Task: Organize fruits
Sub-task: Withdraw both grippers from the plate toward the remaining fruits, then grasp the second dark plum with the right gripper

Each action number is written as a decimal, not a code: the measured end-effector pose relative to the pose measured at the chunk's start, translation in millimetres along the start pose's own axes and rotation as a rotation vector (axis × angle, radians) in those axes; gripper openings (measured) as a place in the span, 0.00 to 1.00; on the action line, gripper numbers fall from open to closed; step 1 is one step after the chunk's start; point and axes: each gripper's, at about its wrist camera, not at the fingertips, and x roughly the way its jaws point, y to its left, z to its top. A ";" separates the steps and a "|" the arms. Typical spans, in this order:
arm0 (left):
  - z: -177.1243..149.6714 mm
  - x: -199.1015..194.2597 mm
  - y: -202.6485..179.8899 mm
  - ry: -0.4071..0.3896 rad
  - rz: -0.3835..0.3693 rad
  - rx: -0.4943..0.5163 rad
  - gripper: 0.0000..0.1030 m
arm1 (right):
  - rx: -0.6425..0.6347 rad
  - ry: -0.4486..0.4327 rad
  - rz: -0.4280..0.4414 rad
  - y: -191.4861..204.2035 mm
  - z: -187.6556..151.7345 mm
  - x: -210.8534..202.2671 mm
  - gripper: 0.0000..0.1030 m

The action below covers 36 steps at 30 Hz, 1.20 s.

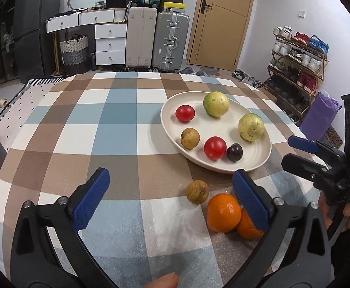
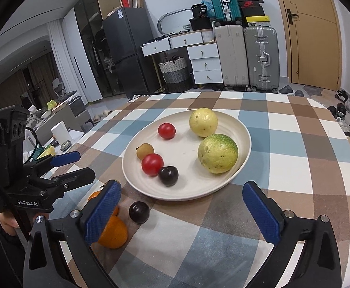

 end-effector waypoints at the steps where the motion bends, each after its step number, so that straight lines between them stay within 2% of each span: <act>1: -1.4 -1.4 0.8 0.001 -0.004 -0.004 0.99 | -0.001 0.001 0.001 1.1 -0.1 -0.1 1.00; 5: -1.8 0.6 -0.8 0.012 -0.009 0.003 0.99 | -0.009 0.023 0.034 5.0 -1.9 1.4 1.00; 9: -3.3 4.9 -4.3 0.028 0.003 0.020 0.99 | -0.042 0.070 0.008 10.7 -5.0 8.9 1.00; 14: -3.1 10.0 -1.5 0.047 0.016 0.001 0.99 | -0.014 0.154 -0.008 7.9 -8.7 21.8 1.00; 20: -1.9 14.5 9.0 0.066 0.042 -0.039 0.99 | -0.013 0.199 0.001 9.3 -13.4 30.1 1.00; 24: -1.2 15.9 17.1 0.068 0.043 -0.079 0.99 | 0.033 0.229 0.016 8.3 -13.8 37.3 1.00; 36: -1.8 21.0 17.9 0.084 0.055 -0.071 0.99 | -0.019 0.228 -0.107 5.3 -11.9 34.1 1.00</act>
